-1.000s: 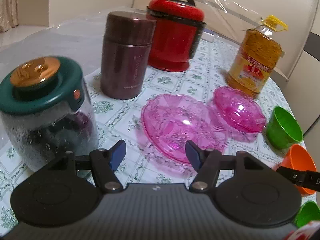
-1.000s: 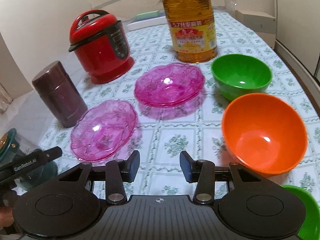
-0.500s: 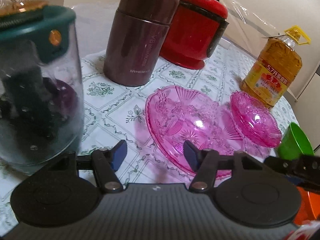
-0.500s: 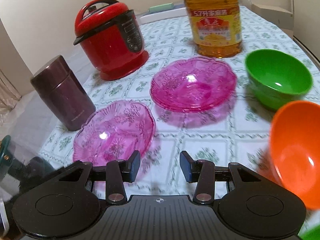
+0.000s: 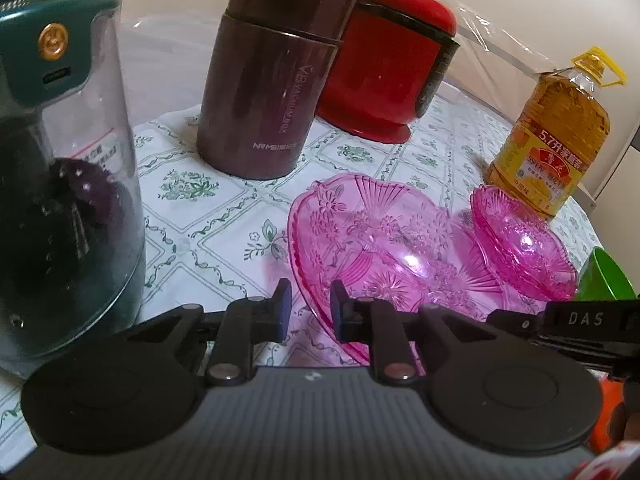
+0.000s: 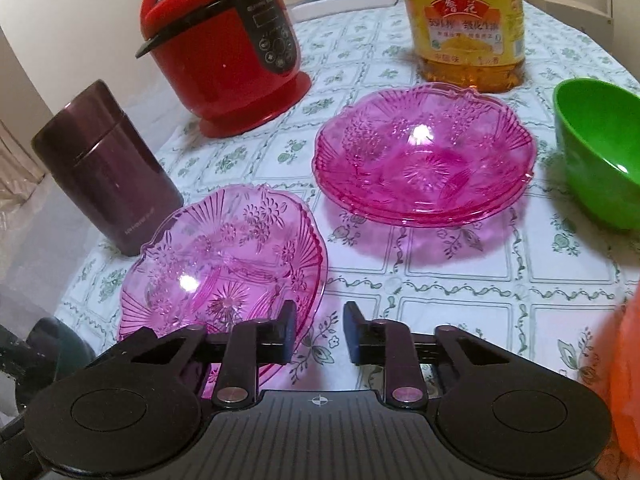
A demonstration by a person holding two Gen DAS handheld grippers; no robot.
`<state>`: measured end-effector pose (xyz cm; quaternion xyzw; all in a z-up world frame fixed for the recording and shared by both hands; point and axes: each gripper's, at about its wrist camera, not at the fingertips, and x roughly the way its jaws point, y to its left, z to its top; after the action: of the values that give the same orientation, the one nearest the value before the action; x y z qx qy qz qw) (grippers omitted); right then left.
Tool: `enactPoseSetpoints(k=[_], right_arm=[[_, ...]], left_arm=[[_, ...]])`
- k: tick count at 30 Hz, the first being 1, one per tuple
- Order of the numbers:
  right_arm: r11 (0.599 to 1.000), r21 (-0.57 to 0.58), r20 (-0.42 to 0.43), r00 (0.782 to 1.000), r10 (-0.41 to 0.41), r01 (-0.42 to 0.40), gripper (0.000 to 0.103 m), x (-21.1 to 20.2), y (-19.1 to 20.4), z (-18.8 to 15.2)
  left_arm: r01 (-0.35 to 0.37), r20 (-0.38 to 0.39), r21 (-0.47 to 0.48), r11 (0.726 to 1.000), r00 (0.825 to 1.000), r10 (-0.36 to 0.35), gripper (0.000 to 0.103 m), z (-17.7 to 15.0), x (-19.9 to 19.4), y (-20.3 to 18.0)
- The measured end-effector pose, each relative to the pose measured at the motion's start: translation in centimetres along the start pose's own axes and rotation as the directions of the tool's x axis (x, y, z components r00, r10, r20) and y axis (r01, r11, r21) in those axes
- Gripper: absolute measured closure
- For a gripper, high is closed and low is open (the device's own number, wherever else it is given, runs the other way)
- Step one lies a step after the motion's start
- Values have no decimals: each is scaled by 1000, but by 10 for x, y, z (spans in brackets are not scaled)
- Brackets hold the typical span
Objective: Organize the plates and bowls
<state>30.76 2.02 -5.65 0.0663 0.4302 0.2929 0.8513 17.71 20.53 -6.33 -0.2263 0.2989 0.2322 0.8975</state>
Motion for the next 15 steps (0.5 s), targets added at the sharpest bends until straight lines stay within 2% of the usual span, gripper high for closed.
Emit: enactPoseSetpoints(k=[2, 7, 15], right_arm=[[1000, -8, 2, 1000, 7, -7, 92, 0, 2, -1], [1000, -20, 2, 1000, -6, 6, 92, -5, 6, -7], [1000, -2, 26, 1000, -6, 6, 92, -37, 8, -17]], left_arm=[[9, -4, 5, 1000, 1000, -9, 90, 0, 0, -1], [11, -2, 38, 999, 1000, -11, 90, 3, -11, -5], [26, 14, 80, 996, 1000, -28, 90, 7, -38, -15]])
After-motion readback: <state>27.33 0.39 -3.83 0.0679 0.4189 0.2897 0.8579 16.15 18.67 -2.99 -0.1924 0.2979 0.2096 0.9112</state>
